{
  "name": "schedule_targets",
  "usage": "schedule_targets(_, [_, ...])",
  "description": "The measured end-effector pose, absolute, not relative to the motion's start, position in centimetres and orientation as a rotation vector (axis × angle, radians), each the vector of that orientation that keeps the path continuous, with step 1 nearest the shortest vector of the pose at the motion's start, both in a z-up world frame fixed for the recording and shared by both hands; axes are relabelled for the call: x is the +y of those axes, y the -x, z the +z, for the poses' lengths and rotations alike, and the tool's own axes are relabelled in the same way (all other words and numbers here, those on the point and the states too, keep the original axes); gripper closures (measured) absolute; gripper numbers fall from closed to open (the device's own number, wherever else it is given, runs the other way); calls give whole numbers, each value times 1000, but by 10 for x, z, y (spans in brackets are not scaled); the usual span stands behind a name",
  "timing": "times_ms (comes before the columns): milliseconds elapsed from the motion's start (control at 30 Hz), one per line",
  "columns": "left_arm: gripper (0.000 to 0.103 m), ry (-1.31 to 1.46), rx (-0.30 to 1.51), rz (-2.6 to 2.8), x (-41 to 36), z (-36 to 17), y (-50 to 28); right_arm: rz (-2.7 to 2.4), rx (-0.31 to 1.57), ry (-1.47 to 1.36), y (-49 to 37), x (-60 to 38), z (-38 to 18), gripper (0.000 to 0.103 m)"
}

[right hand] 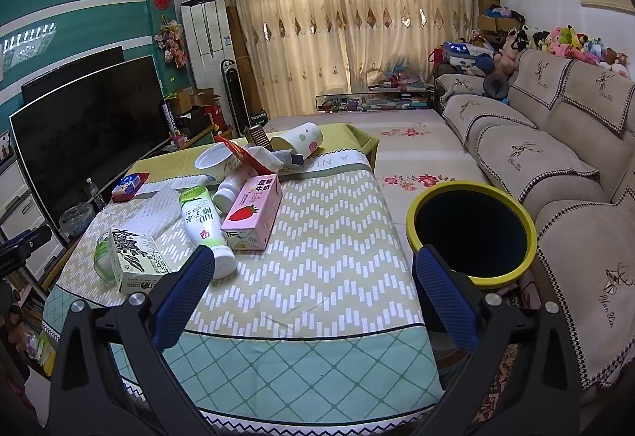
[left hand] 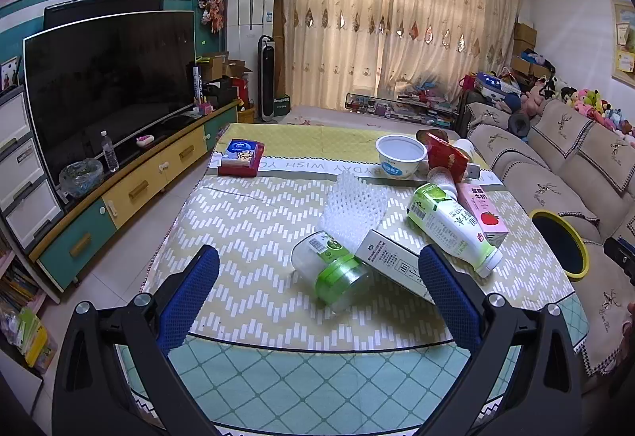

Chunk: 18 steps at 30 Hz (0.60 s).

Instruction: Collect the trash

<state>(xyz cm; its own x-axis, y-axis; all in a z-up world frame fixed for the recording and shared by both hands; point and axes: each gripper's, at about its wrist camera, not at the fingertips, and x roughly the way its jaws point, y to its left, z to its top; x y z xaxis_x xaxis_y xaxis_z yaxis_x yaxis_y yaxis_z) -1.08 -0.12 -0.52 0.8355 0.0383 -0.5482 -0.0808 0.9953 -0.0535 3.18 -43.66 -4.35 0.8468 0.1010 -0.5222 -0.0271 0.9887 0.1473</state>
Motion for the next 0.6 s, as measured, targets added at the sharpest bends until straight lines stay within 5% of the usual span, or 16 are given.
schedule_targets(600, [4, 89, 596, 50, -1, -10, 6, 74, 582, -148, -37, -437, -52, 6])
